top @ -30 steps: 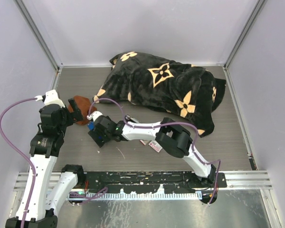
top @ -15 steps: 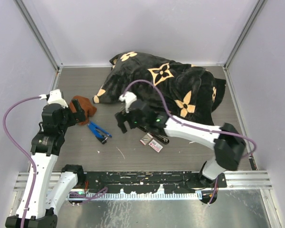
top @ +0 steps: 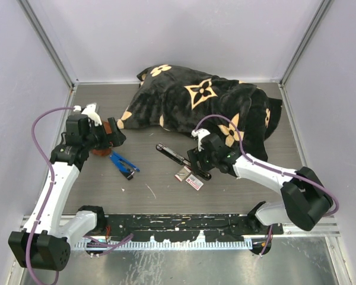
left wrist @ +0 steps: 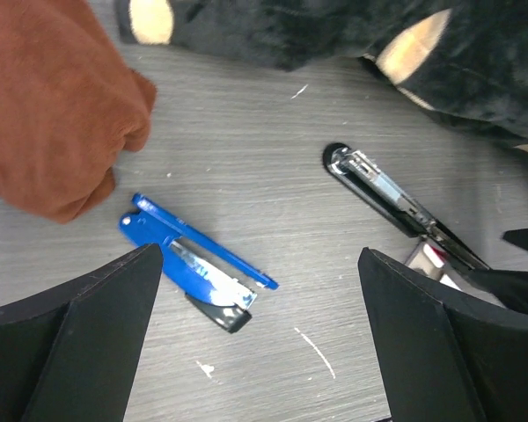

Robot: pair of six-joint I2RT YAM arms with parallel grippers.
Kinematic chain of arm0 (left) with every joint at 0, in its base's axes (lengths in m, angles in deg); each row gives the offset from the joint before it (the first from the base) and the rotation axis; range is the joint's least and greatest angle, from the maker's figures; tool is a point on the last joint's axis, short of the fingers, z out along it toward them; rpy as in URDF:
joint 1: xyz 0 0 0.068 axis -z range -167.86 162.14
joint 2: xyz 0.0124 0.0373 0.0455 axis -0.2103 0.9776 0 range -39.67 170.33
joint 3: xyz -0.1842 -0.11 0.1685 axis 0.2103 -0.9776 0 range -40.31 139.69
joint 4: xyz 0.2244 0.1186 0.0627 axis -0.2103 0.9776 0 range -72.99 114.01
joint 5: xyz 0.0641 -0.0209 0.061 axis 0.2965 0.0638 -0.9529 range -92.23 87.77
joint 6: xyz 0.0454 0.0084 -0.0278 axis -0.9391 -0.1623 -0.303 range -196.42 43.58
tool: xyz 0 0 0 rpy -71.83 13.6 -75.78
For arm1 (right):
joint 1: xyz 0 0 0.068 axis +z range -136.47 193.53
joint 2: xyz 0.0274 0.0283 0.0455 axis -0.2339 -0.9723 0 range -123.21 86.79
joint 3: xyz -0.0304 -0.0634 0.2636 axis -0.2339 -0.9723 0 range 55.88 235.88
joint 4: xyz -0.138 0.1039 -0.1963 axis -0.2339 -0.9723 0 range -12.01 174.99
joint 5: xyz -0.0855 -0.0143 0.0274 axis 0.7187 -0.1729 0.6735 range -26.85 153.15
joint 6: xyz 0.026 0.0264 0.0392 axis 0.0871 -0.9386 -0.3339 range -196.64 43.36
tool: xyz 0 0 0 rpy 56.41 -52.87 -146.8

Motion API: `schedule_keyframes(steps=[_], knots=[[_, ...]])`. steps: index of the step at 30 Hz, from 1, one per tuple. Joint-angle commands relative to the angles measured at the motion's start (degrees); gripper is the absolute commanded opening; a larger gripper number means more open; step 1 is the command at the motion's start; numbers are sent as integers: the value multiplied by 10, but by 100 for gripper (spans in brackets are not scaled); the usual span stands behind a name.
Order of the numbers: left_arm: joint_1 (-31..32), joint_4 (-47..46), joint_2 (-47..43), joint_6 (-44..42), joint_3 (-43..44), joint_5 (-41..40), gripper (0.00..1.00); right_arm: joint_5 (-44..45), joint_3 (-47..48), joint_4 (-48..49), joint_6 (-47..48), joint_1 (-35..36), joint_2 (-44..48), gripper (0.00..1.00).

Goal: Load the staples into the stapler
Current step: Move the stapler to the center of the board.

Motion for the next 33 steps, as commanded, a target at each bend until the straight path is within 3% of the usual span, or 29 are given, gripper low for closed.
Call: schedule_keyframes(steps=[1, 6, 19, 30, 33], knots=[[-1, -60, 7, 8, 35, 58, 96, -37, -3, 58, 30, 3, -26, 79], [-1, -56, 3, 0, 27, 51, 97, -32, 8, 87, 46, 3, -60, 75], [-1, -47, -5, -7, 26, 39, 98, -24, 59, 116, 71, 14, -136, 51], [31, -49, -3, 20, 12, 55, 96, -24, 81, 133, 106, 29, -184, 47], [34, -52, -6, 26, 5, 61, 96, -37, 92, 147, 124, 35, -200, 37]])
